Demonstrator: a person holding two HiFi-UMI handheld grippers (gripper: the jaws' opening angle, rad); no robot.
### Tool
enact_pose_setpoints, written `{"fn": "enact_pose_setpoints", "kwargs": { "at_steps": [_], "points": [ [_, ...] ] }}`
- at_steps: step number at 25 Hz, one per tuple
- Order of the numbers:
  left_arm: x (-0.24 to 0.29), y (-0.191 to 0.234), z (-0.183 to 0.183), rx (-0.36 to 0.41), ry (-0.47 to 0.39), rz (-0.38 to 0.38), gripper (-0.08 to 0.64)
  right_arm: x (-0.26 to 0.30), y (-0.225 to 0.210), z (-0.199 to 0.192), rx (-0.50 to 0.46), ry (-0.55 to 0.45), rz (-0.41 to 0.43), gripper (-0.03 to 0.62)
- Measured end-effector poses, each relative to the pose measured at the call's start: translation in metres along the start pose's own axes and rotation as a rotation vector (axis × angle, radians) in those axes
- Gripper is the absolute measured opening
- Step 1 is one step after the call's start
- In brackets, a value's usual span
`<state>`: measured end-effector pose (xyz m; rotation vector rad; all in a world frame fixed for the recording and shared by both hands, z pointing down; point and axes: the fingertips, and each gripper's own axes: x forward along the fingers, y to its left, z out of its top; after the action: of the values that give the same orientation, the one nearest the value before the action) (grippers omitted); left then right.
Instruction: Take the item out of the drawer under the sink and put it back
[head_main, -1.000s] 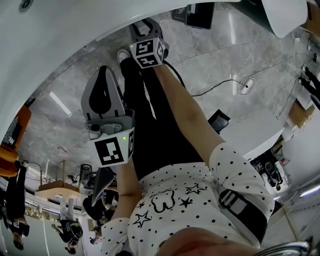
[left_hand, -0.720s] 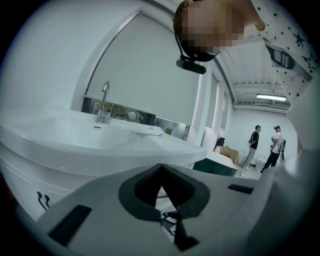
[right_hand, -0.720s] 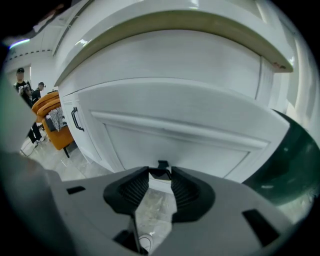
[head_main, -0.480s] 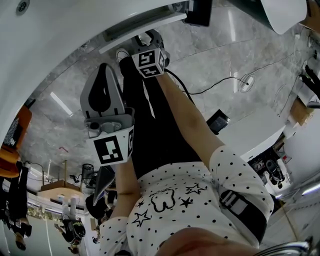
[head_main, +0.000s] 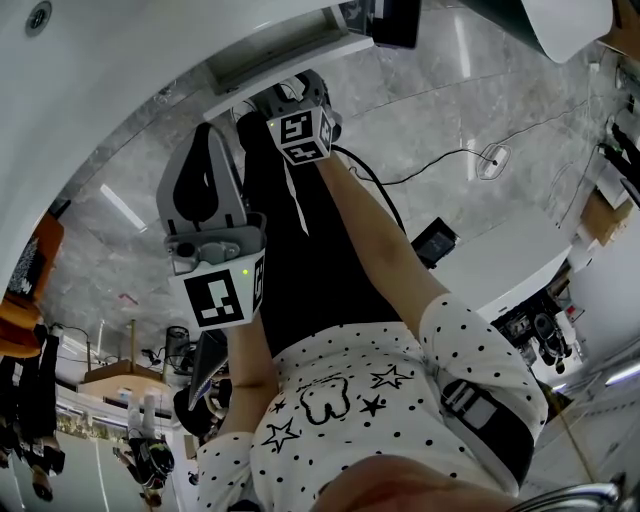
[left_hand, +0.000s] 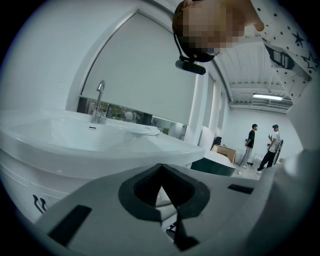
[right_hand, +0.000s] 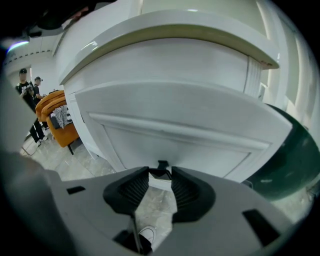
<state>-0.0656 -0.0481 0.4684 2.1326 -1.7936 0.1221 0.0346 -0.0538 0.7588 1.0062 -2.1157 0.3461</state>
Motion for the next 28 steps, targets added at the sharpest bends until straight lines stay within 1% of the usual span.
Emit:
{"fn": "enact_pose_setpoints", "kwargs": {
  "at_steps": [6,16,28],
  "points": [
    [0.000,-0.001,0.001,-0.003,0.001,-0.002,-0.005,-0.007,0.001,-0.004,0.020,0.001,-0.022,0.149],
    [0.003,-0.002,-0.003,-0.005,0.007,-0.007,-0.005,-0.016,0.004,-0.017,0.042,0.006,-0.034,0.147],
    [0.006,-0.004,-0.004,-0.002,0.009,-0.015,-0.005,-0.021,0.002,-0.021,0.079,0.002,-0.053,0.138]
  ]
}}
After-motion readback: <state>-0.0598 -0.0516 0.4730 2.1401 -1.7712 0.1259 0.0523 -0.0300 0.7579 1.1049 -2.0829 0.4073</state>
